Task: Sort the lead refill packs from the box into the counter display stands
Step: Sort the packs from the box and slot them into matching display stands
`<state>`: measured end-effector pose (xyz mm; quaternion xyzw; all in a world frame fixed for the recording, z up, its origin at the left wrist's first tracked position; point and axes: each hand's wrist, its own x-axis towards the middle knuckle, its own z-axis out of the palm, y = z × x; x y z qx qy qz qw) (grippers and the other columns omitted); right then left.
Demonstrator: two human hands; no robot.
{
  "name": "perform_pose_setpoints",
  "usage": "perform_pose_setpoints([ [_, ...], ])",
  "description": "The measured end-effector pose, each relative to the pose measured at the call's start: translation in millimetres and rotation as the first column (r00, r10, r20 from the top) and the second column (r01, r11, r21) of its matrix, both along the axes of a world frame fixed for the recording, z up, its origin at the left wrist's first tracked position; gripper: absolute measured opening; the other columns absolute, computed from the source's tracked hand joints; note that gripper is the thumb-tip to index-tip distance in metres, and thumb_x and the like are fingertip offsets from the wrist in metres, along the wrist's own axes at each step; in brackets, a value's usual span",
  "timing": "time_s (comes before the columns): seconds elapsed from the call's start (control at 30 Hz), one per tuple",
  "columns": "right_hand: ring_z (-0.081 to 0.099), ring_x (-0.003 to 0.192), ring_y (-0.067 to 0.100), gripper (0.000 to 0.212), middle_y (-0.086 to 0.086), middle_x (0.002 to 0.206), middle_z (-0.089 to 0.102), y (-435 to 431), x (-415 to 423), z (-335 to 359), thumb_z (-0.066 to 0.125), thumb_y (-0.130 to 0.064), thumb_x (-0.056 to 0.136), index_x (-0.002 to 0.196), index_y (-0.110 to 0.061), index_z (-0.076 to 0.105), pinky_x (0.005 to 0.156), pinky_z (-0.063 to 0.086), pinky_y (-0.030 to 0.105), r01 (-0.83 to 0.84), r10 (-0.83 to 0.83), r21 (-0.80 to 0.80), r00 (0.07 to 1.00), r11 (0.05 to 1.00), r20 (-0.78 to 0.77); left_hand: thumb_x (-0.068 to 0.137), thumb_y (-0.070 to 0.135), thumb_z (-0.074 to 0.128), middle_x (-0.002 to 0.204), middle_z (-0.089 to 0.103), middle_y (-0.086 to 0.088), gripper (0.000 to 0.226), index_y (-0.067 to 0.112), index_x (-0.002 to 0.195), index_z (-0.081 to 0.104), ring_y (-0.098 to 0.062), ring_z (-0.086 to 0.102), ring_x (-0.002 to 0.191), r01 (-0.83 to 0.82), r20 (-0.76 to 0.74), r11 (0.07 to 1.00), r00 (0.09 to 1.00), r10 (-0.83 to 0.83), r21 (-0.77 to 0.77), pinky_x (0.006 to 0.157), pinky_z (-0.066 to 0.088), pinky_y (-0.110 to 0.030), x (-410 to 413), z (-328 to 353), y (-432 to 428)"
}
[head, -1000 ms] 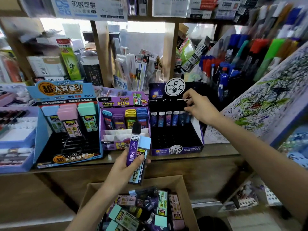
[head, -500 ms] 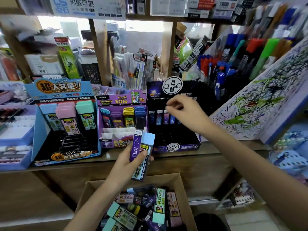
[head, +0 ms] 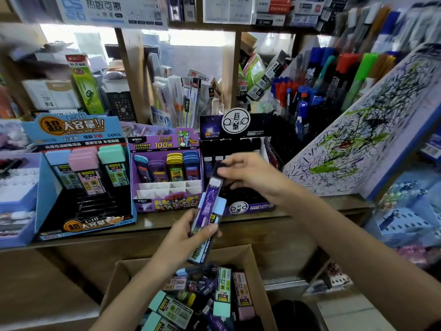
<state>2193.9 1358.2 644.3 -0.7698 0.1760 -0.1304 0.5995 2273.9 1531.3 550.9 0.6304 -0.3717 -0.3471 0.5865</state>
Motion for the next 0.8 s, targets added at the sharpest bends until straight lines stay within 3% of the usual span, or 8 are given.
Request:
perform_pose_setpoints([
  [0.07, 0.065, 0.066, 0.008, 0.006, -0.004, 0.071, 0.069, -16, -8, 18, 0.061, -0.007, 0.087, 0.086, -0.012, 0.062, 0.062, 0.05, 0.021, 0.082, -0.082, -0.005, 0.995, 0.997, 0.058, 0.079, 0.034, 0.059, 0.089, 0.073, -0.005, 0.037, 0.013, 0.109, 0.055, -0.01, 0.068, 0.08, -0.002, 0.003, 1.0, 1.0, 0.002, 0.008, 0.062, 0.049, -0.017, 1, -1, 2],
  [0.17, 0.065, 0.073, 0.012, 0.004, 0.001, 0.079, 0.07, -45, -20, 44, 0.064, -0.01, 0.086, 0.089, -0.012, 0.063, 0.066, 0.05, 0.025, 0.195, -0.184, -0.192, 0.98, 0.962, 0.076, 0.082, 0.034, 0.054, 0.088, 0.074, -0.003, 0.033, 0.014, 0.108, 0.056, -0.009, 0.068, 0.076, -0.03, 0.012, 0.999, 0.999, 0.03, 0.03, 0.061, 0.051, -0.02, 3, -3, 6],
  [0.3, 0.062, 0.077, 0.015, 0.007, 0.0, 0.084, 0.065, -70, -24, 56, 0.067, -0.016, 0.085, 0.087, -0.02, 0.063, 0.075, 0.05, 0.027, 0.206, -0.242, -0.597, 0.97, 0.775, 0.02, 0.09, 0.025, 0.052, 0.087, 0.074, -0.003, 0.021, 0.014, 0.108, 0.056, -0.011, 0.068, 0.074, -0.071, 0.017, 0.997, 0.997, 0.07, 0.042, 0.059, 0.052, -0.022, 5, -6, 9],
  [0.43, 0.061, 0.081, 0.018, 0.01, -0.001, 0.083, 0.061, -79, -15, 48, 0.067, -0.015, 0.085, 0.095, -0.014, 0.064, 0.08, 0.051, 0.032, 0.137, -0.232, -0.774, 0.973, 0.618, -0.014, 0.092, 0.023, 0.051, 0.089, 0.074, -0.001, 0.016, 0.018, 0.107, 0.055, -0.016, 0.068, 0.08, -0.12, 0.044, 0.992, 0.992, 0.118, 0.038, 0.065, 0.051, -0.03, 6, -7, 12],
  [0.6, 0.06, 0.09, 0.022, 0.02, 0.008, 0.099, 0.067, -87, -2, 34, 0.066, -0.016, 0.086, 0.106, -0.011, 0.066, 0.083, 0.048, 0.032, 0.057, -0.21, -0.872, 0.976, 0.486, -0.053, 0.093, 0.019, 0.051, 0.09, 0.074, -0.001, 0.015, 0.019, 0.108, 0.055, -0.016, 0.068, 0.086, -0.151, 0.056, 0.988, 0.987, 0.149, 0.022, 0.072, 0.052, -0.033, 8, -7, 15],
  [0.7, 0.062, 0.088, 0.026, 0.02, 0.011, 0.099, 0.068, -90, 4, 30, 0.066, -0.015, 0.086, 0.106, -0.011, 0.067, 0.083, 0.05, 0.039, 0.018, -0.221, -0.873, 0.97, 0.488, -0.104, 0.094, 0.019, 0.05, 0.09, 0.074, 0.0, 0.014, 0.018, 0.107, 0.055, -0.016, 0.068, 0.084, -0.152, 0.064, 0.988, 0.987, 0.15, 0.019, 0.066, 0.051, -0.025, 9, -6, 16],
  [0.8, 0.062, 0.085, 0.022, 0.018, 0.009, 0.093, 0.068, -94, 7, 26, 0.068, -0.013, 0.084, 0.102, -0.01, 0.07, 0.081, 0.05, 0.034, 0.024, -0.225, -0.843, 0.968, 0.537, -0.115, 0.094, 0.02, 0.05, 0.089, 0.074, 0.0, 0.014, 0.019, 0.107, 0.056, -0.012, 0.067, 0.079, -0.156, 0.06, 0.988, 0.986, 0.154, 0.017, 0.062, 0.05, -0.019, 9, -6, 18],
])
